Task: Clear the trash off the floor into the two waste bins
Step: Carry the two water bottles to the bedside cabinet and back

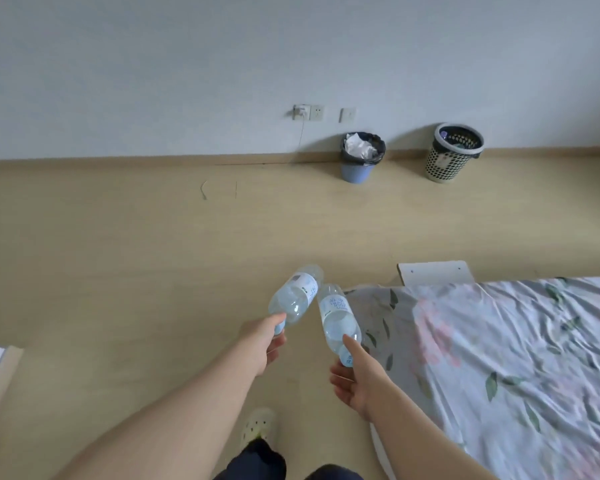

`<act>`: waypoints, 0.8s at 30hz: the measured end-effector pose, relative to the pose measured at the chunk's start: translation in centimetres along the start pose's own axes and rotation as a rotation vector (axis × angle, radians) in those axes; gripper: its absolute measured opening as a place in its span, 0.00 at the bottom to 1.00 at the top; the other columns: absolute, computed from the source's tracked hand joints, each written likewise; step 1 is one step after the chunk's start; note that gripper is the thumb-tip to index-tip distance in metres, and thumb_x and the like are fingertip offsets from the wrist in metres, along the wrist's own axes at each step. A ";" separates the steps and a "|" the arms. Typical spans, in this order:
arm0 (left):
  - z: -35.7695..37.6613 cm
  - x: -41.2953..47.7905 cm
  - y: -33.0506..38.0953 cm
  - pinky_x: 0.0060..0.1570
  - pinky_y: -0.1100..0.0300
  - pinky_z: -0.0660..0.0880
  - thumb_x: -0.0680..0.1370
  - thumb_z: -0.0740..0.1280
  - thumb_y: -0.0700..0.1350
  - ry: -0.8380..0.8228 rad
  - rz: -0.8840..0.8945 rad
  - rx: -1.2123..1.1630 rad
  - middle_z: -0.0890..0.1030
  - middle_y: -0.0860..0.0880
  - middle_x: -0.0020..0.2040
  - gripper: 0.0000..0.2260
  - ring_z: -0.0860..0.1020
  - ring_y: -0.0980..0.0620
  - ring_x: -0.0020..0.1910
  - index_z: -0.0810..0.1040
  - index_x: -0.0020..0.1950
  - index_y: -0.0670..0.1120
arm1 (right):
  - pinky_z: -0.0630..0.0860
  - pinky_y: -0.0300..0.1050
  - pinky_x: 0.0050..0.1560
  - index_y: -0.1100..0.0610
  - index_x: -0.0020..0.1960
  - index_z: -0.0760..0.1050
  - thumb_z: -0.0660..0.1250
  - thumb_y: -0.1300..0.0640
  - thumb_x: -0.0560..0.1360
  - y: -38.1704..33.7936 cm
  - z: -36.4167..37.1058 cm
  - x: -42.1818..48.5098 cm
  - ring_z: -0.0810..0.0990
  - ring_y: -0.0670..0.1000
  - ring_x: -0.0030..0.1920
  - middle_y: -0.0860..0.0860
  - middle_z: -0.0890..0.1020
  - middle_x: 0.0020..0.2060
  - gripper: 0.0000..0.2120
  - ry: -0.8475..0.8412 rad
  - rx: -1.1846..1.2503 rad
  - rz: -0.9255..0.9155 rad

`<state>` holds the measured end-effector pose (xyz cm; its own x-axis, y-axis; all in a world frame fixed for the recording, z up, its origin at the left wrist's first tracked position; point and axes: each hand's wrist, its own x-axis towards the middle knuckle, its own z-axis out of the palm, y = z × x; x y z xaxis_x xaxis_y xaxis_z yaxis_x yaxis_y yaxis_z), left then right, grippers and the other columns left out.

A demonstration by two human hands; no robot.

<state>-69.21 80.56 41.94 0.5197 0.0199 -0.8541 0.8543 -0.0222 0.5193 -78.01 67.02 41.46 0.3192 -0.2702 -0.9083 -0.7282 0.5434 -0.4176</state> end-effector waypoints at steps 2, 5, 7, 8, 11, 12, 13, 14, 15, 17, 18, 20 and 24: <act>0.7 2.6 4.0 0.35 0.61 0.69 0.76 0.66 0.46 0.002 -0.010 0.020 0.76 0.51 0.38 0.05 0.75 0.55 0.33 0.73 0.42 0.47 | 0.73 0.43 0.35 0.60 0.45 0.74 0.66 0.45 0.74 -3.5 2.1 1.6 0.76 0.51 0.36 0.54 0.78 0.37 0.17 0.005 0.013 0.006; 3.5 6.4 9.6 0.34 0.61 0.70 0.76 0.66 0.47 -0.024 -0.033 0.053 0.76 0.51 0.39 0.05 0.75 0.55 0.33 0.73 0.43 0.47 | 0.74 0.43 0.36 0.61 0.45 0.74 0.66 0.45 0.75 -9.3 4.3 4.5 0.76 0.52 0.36 0.54 0.78 0.37 0.17 0.015 0.037 -0.002; 5.6 8.8 13.1 0.35 0.61 0.71 0.75 0.67 0.47 -0.031 -0.049 0.079 0.76 0.50 0.39 0.05 0.75 0.55 0.33 0.73 0.43 0.47 | 0.74 0.43 0.37 0.61 0.46 0.74 0.66 0.45 0.74 -13.2 5.2 6.7 0.76 0.52 0.36 0.55 0.78 0.36 0.18 0.024 0.057 0.001; 6.8 10.1 14.8 0.35 0.61 0.71 0.75 0.67 0.46 -0.034 -0.046 0.090 0.76 0.50 0.39 0.05 0.75 0.55 0.34 0.72 0.43 0.47 | 0.74 0.43 0.36 0.61 0.46 0.74 0.66 0.44 0.74 -15.2 5.6 7.9 0.76 0.52 0.36 0.55 0.78 0.37 0.18 0.026 0.076 0.002; 10.7 13.7 20.4 0.37 0.60 0.72 0.75 0.67 0.46 -0.041 -0.028 0.139 0.77 0.50 0.40 0.05 0.76 0.54 0.35 0.73 0.43 0.46 | 0.73 0.42 0.35 0.61 0.46 0.74 0.66 0.44 0.74 -22.2 6.8 11.7 0.76 0.51 0.34 0.55 0.78 0.36 0.19 0.023 0.085 0.011; 12.9 15.6 23.3 0.37 0.60 0.72 0.76 0.67 0.46 -0.048 0.001 0.147 0.77 0.50 0.40 0.05 0.77 0.54 0.35 0.73 0.43 0.46 | 0.73 0.42 0.34 0.62 0.45 0.74 0.65 0.45 0.74 -25.7 7.2 13.7 0.75 0.51 0.34 0.54 0.78 0.36 0.18 0.015 0.089 -0.009; 14.3 16.8 25.2 0.36 0.60 0.72 0.76 0.67 0.46 -0.035 0.011 0.143 0.77 0.50 0.40 0.06 0.77 0.54 0.36 0.73 0.43 0.46 | 0.72 0.42 0.34 0.62 0.44 0.74 0.65 0.45 0.75 -28.1 7.3 15.2 0.75 0.51 0.33 0.54 0.78 0.35 0.18 0.026 0.090 -0.023; 16.4 18.3 28.0 0.36 0.60 0.71 0.76 0.67 0.46 -0.027 0.008 0.148 0.77 0.50 0.40 0.06 0.77 0.54 0.36 0.72 0.43 0.46 | 0.72 0.42 0.34 0.61 0.43 0.74 0.65 0.45 0.75 -31.8 7.4 16.9 0.76 0.51 0.33 0.54 0.78 0.35 0.18 0.030 0.078 -0.030; 18.1 19.1 30.2 0.36 0.61 0.71 0.76 0.66 0.47 -0.028 0.010 0.154 0.77 0.50 0.40 0.06 0.77 0.55 0.36 0.72 0.43 0.46 | 0.72 0.41 0.34 0.61 0.42 0.74 0.65 0.45 0.75 -34.8 7.4 17.9 0.76 0.51 0.33 0.54 0.78 0.35 0.18 0.020 0.065 -0.038; 22.2 20.8 35.3 0.36 0.61 0.71 0.75 0.66 0.47 -0.034 0.051 0.176 0.78 0.50 0.39 0.07 0.77 0.55 0.35 0.73 0.43 0.45 | 0.72 0.41 0.35 0.60 0.41 0.74 0.64 0.44 0.75 -41.4 7.3 19.9 0.75 0.50 0.32 0.53 0.78 0.34 0.18 0.020 0.060 -0.073; 24.1 21.7 37.5 0.36 0.61 0.71 0.75 0.66 0.48 -0.037 0.050 0.183 0.78 0.50 0.39 0.07 0.77 0.55 0.35 0.73 0.43 0.45 | 0.72 0.41 0.35 0.59 0.41 0.74 0.64 0.44 0.75 -44.4 7.1 20.8 0.75 0.49 0.32 0.52 0.78 0.34 0.18 0.036 0.059 -0.086; 27.1 22.8 41.1 0.37 0.60 0.71 0.75 0.66 0.48 -0.061 0.054 0.197 0.78 0.50 0.39 0.07 0.77 0.55 0.36 0.73 0.43 0.45 | 0.72 0.41 0.36 0.59 0.42 0.73 0.64 0.44 0.75 -48.9 6.8 22.0 0.75 0.49 0.33 0.52 0.78 0.35 0.17 0.047 0.056 -0.106; 34.4 26.7 48.5 0.38 0.60 0.71 0.75 0.66 0.47 -0.116 0.077 0.228 0.78 0.50 0.40 0.07 0.77 0.54 0.36 0.73 0.43 0.45 | 0.73 0.41 0.36 0.59 0.42 0.73 0.63 0.43 0.75 -58.1 5.9 26.2 0.76 0.49 0.34 0.52 0.78 0.36 0.18 0.050 0.075 -0.090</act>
<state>-14.22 45.58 43.35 0.5676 -0.1051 -0.8166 0.7813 -0.2441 0.5744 -23.82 33.06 41.81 0.3492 -0.3591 -0.8655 -0.6497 0.5728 -0.4997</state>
